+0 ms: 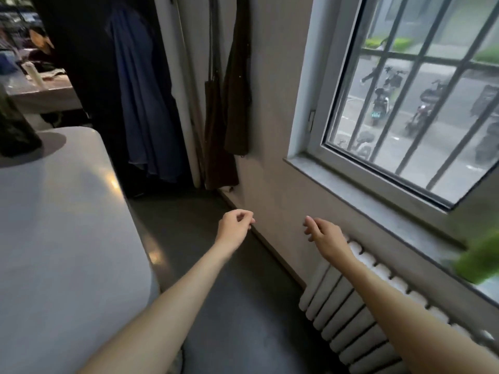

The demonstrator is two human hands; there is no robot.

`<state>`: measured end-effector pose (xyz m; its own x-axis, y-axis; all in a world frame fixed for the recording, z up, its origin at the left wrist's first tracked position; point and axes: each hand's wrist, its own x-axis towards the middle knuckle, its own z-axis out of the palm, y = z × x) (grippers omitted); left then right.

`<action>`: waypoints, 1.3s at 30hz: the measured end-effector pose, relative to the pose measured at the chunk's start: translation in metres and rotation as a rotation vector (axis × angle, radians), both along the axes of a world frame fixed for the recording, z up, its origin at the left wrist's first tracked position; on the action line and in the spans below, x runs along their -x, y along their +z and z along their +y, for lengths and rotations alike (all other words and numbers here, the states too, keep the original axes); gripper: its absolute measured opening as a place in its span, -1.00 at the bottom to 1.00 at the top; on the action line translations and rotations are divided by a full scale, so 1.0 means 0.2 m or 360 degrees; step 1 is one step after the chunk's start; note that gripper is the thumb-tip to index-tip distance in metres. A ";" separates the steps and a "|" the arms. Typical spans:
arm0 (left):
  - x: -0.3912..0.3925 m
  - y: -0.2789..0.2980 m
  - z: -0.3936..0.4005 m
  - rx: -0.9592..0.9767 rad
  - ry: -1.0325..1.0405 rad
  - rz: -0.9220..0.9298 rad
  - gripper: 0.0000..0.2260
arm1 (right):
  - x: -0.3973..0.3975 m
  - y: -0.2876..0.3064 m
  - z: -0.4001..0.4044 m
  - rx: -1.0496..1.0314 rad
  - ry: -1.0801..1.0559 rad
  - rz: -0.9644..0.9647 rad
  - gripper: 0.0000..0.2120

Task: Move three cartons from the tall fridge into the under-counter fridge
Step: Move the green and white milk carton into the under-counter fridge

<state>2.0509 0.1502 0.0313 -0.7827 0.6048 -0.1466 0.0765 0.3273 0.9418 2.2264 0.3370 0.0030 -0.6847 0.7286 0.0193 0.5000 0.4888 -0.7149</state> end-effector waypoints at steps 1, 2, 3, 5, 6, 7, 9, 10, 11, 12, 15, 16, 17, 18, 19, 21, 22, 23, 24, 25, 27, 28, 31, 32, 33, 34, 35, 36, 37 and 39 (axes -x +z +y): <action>0.08 0.01 0.04 0.0000 0.0018 -0.0005 -0.81 | 0.09 0.02 0.03 0.0020 -0.0003 0.0024 -0.55; 0.15 0.01 0.07 0.0003 0.0035 -0.0017 -0.81 | 0.17 0.03 0.05 0.0045 -0.0004 0.0055 -0.57; 0.21 0.01 0.10 0.0003 0.0049 -0.0034 -0.81 | 0.25 0.04 0.08 0.0063 0.0005 0.0084 -0.58; 0.34 0.01 0.16 0.0002 0.0078 -0.0052 -0.83 | 0.42 0.07 0.13 0.0068 0.0047 0.0108 -0.59; 0.41 0.01 0.18 -0.0003 0.0094 -0.0054 -0.82 | 0.50 0.09 0.15 0.0068 0.0073 0.0113 -0.59; 0.49 0.00 0.22 -0.0005 0.0116 -0.0058 -0.80 | 0.59 0.09 0.19 0.0077 0.0099 0.0121 -0.59; 0.62 -0.01 0.27 -0.0006 0.0154 -0.0056 -0.76 | 0.75 0.08 0.26 0.0094 0.0154 0.0139 -0.59; 0.68 -0.03 0.29 -0.0007 0.0178 -0.0054 -0.75 | 0.82 0.06 0.30 0.0106 0.0194 0.0143 -0.59; 0.76 -0.04 0.33 -0.0010 0.0218 -0.0048 -0.74 | 0.93 0.05 0.35 0.0109 0.0246 0.0139 -0.60; 0.83 -0.06 0.35 -0.0016 0.0248 -0.0038 -0.74 | 1.02 0.03 0.40 0.0102 0.0294 0.0137 -0.61; 1.04 -0.10 0.42 -0.0021 0.0346 -0.0046 -0.72 | 1.29 -0.02 0.54 0.0179 0.0421 0.0117 -0.61; 1.10 -0.11 0.45 -0.0024 0.0393 -0.0059 -0.72 | 1.38 -0.04 0.59 0.0212 0.0460 0.0100 -0.60; 1.16 -0.11 0.47 -0.0012 0.0432 -0.0068 -0.73 | 1.46 -0.05 0.63 0.0243 0.0501 0.0075 -0.60; 1.24 -0.11 0.51 -0.0013 0.0493 -0.0070 -0.75 | 1.57 -0.05 0.69 0.0271 0.0565 0.0045 -0.61; 1.31 -0.10 0.54 -0.0012 0.0551 -0.0082 -0.77 | 1.66 -0.05 0.74 0.0294 0.0617 0.0023 -0.63; 1.45 -0.08 0.59 -0.0023 0.0678 -0.0083 -0.79 | 1.85 -0.03 0.83 0.0327 0.0736 0.0003 -0.65; 1.49 -0.08 0.61 -0.0030 0.0723 -0.0082 -0.79 | 1.91 -0.02 0.87 0.0323 0.0777 -0.0007 -0.64; 1.56 -0.08 0.64 -0.0043 0.0793 -0.0077 -0.79 | 2.02 -0.02 0.92 0.0316 0.0830 -0.0016 -0.63; 1.61 -0.08 0.65 -0.0047 0.0832 -0.0088 -0.79 | 2.08 -0.02 0.95 0.0307 0.0862 -0.0010 -0.62; 1.65 -0.09 0.66 -0.0046 0.0863 -0.0096 -0.79 | 2.15 -0.03 0.98 0.0304 0.0888 0.0015 -0.62; 1.74 -0.11 0.66 -0.0049 0.0930 -0.0127 -0.75 | 2.29 -0.04 1.02 0.0317 0.0942 0.0038 -0.62; 1.80 -0.12 0.67 -0.0056 0.0973 -0.0130 -0.74 | 2.38 -0.04 1.03 0.0333 0.0966 0.0039 -0.62; 1.98 -0.11 0.68 -0.0040 0.1078 -0.0128 -0.74 | 2.65 -0.06 1.05 0.0356 0.1026 -0.0025 -0.66; 2.04 -0.11 0.68 -0.0046 0.1107 -0.0134 -0.75 | 2.72 -0.06 1.04 0.0354 0.1040 -0.0044 -0.68; 2.10 -0.11 0.67 -0.0061 0.1128 -0.0130 -0.76 | 2.79 -0.06 1.04 0.0352 0.1053 -0.0046 -0.69; 2.15 -0.10 0.67 -0.0073 0.1136 -0.0122 -0.78 | 2.85 -0.06 1.03 0.0351 0.1062 -0.0045 -0.68; 2.23 -0.10 0.68 -0.0066 0.1134 -0.0107 -0.79 | 2.93 -0.06 1.02 0.0347 0.1068 -0.0038 -0.66; 2.29 -0.10 0.68 -0.0061 0.1128 -0.0092 -0.77 | 2.99 -0.05 1.02 0.0343 0.1070 -0.0030 -0.64; 2.36 -0.09 0.68 -0.0062 0.1135 -0.0077 -0.75 | 3.05 -0.04 1.01 0.0329 0.1074 -0.0025 -0.64; 2.51 -0.09 0.70 -0.0096 0.1146 -0.0062 -0.72 | 3.19 -0.03 1.01 0.0294 0.1079 -0.0033 -0.64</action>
